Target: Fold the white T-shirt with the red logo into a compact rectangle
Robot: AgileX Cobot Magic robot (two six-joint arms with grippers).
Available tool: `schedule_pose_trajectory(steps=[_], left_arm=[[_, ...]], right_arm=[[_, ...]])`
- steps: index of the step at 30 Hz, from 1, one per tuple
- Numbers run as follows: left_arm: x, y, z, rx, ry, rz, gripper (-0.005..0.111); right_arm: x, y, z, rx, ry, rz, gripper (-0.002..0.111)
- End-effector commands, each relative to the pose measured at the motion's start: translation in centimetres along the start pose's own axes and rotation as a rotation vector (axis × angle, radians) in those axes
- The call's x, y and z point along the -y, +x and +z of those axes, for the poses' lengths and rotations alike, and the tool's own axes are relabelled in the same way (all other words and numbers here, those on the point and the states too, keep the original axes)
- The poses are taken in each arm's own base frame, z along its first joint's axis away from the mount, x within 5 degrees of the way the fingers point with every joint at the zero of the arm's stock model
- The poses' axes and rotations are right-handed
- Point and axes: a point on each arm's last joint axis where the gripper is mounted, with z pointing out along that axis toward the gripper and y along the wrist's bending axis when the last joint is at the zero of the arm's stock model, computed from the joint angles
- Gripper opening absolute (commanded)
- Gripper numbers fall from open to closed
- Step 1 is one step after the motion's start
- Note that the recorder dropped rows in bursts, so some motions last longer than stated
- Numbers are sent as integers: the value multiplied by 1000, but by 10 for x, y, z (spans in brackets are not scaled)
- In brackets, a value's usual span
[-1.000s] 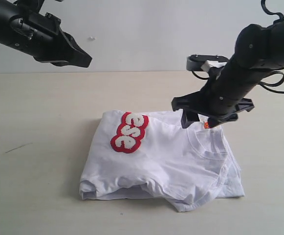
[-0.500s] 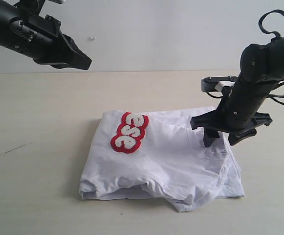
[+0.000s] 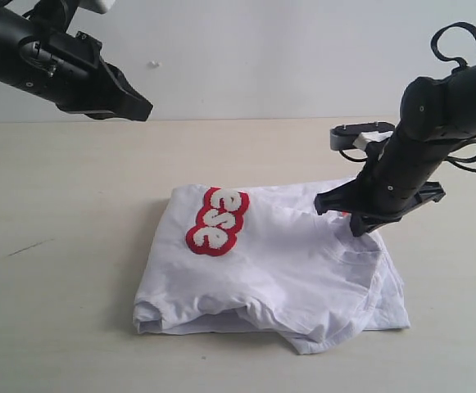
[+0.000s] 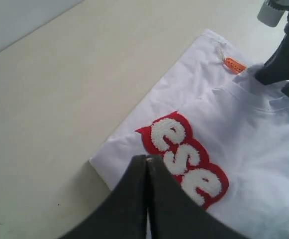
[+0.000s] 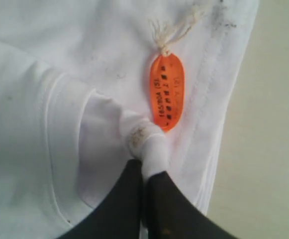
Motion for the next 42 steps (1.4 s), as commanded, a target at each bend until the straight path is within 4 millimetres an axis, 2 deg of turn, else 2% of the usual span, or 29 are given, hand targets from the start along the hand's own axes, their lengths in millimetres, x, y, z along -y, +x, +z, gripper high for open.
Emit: schedule_pose_trajectory(steps=[1,6,8,11,16,18,20,25,28,32,33,34,37,38,42], left_arm=[[0,-1,-2,13,-9,-4,0],[-2,-2,-2,23,-23,16,0],[-2,-2,-2,29,-31,18,0],[-3,-3,-2,34,-38,18,0],[-3,-3,-2,31,-35,18,0],[-3,-3,-2,31,-35,18,0],[-3,-3,-2,31,-35,18,0],[-4,0,1,19,-29,15,0],[-5,4,8,-7,-16,12,0],[-6,7,13,-25,-3,25,0],[-6,8,13,-33,-1,36,0],[-6,8,11,-41,-8,59,0],[-4,4,2,-30,-24,87,0],[-3,3,0,-25,-26,87,0],[2,0,-4,-11,1,68,0]], right_arm=[[-2,-18,-32,125,-7,-27,0],[-8,-38,-89,387,-10,-77,0],[-8,-43,-103,481,-3,-87,0],[-8,-47,-101,519,5,-99,0],[-5,-45,-59,395,9,-92,1],[-4,-42,-45,340,10,-91,7],[-3,-41,-40,325,16,-97,15],[-4,-45,-56,368,17,-101,43],[-6,-49,-79,400,16,-98,49],[-8,-48,-104,428,3,-44,48],[-8,-47,-105,417,-1,-33,45],[-8,-44,-104,385,-11,-19,36],[-13,-36,-83,285,-76,-3,5],[-14,-33,-73,252,-93,-16,0],[-19,-17,-41,135,-180,-16,0]])
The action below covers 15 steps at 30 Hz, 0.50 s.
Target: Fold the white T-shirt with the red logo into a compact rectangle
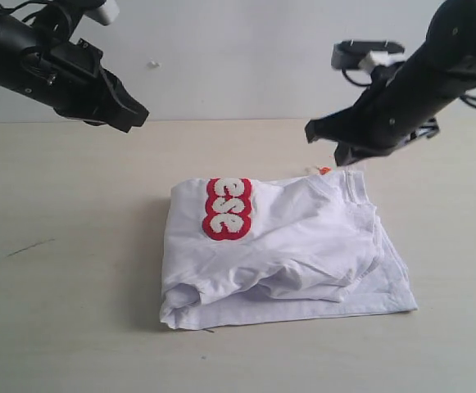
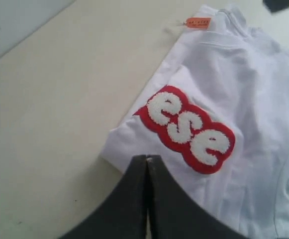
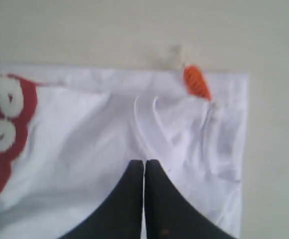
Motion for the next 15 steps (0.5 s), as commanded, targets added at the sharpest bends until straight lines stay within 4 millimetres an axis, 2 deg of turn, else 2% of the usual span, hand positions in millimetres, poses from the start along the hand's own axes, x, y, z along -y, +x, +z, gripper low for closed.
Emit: schedule_pose_trajectory(steps=[1,3,5,11,15], left_arm=[[7,-2,-6,16,53,-27,0],[17,2,3,-6,145,-12,0],[31,10,19,-34,260,40,0],[69,30,75,-186,380,122,0],[84,43,110,-231,371,124,0]], right_arm=[[-3,26,28,-124,-97,15,0],[-2,34,33,-149,-104,15,0],[0,42,37,-155,-93,20,0],[8,61,47,-177,-50,8,0],[6,54,40,-139,-48,0,0]])
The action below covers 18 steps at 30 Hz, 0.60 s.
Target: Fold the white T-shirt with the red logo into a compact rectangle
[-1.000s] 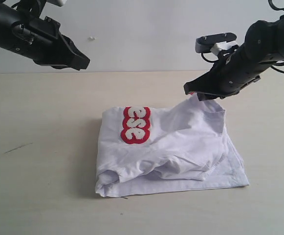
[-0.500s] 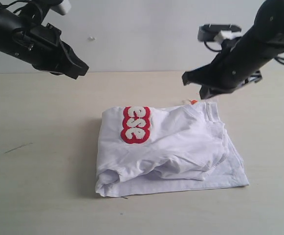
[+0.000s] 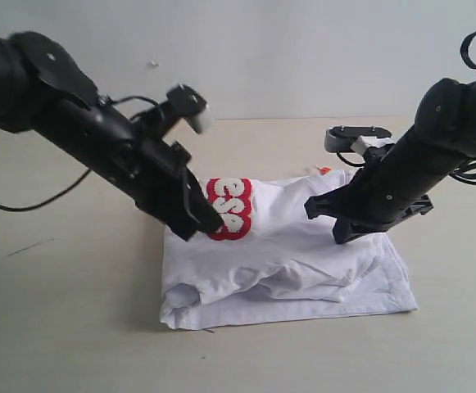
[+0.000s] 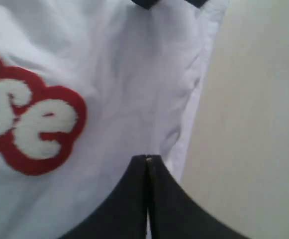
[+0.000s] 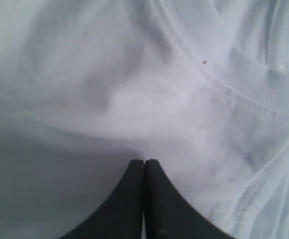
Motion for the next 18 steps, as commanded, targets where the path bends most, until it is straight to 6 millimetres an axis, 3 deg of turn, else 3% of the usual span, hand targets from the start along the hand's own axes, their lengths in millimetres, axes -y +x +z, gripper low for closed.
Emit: schedule_pose_trajectory(steps=[1,7,11,14,18], left_arm=[[-1,4,41,-34,-36,-10,0],[-3,33,92,-178,50,-27,0],[-5,49,103,-275,70,-13,0],[-5,33,89,-231,43,-2,0],[-1,-2,40,-91,-39,27,0]], right_arm=[[-2,-9,-14,65,8,-25,0],[-13,-19,-58,208,3,-45,0],[-18,-20,-77,255,-10,-32,0],[-24,-9,-69,161,-87,27,0],[-34,14,-29,67,-65,-11,0]])
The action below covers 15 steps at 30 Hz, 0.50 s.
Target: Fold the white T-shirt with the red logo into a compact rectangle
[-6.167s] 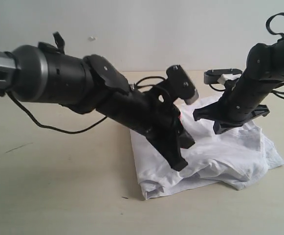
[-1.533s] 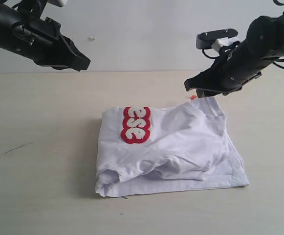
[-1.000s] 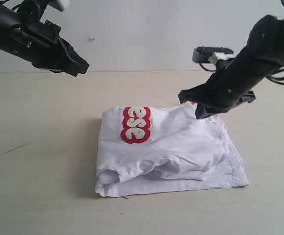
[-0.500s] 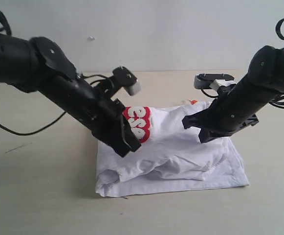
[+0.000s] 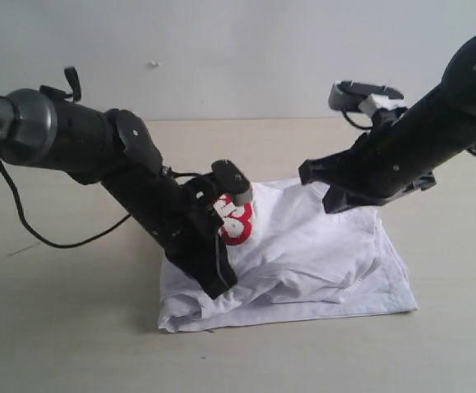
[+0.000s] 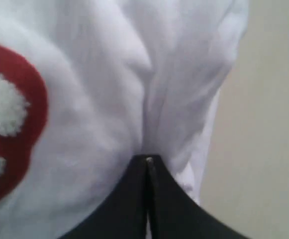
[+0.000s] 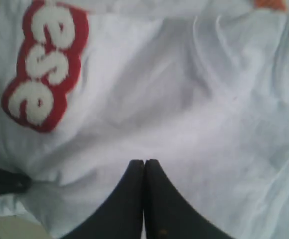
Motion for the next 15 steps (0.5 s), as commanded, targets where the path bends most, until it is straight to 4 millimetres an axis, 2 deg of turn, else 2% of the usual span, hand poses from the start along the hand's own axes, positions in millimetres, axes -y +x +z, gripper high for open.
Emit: schedule_pose_trajectory(steps=[1,2,4,7,9,12,15], left_arm=[[1,-18,-55,135,-99,-34,0],[-2,-17,-58,142,-106,-52,0],[-6,-10,-63,120,-85,-77,0],[-9,-9,-69,121,-100,-73,0],[-10,-9,-70,136,-96,-94,0],[-6,-2,-53,101,-33,-96,0],[-11,3,-46,86,-56,-106,0]], right_arm=[[0,17,31,-80,27,-37,0],[2,19,37,-97,36,-32,0],[13,29,61,-182,79,-6,0],[20,37,78,-226,91,9,0],[18,33,73,-207,88,4,0],[9,22,47,-123,73,-15,0],[2,15,28,-67,61,-28,0]])
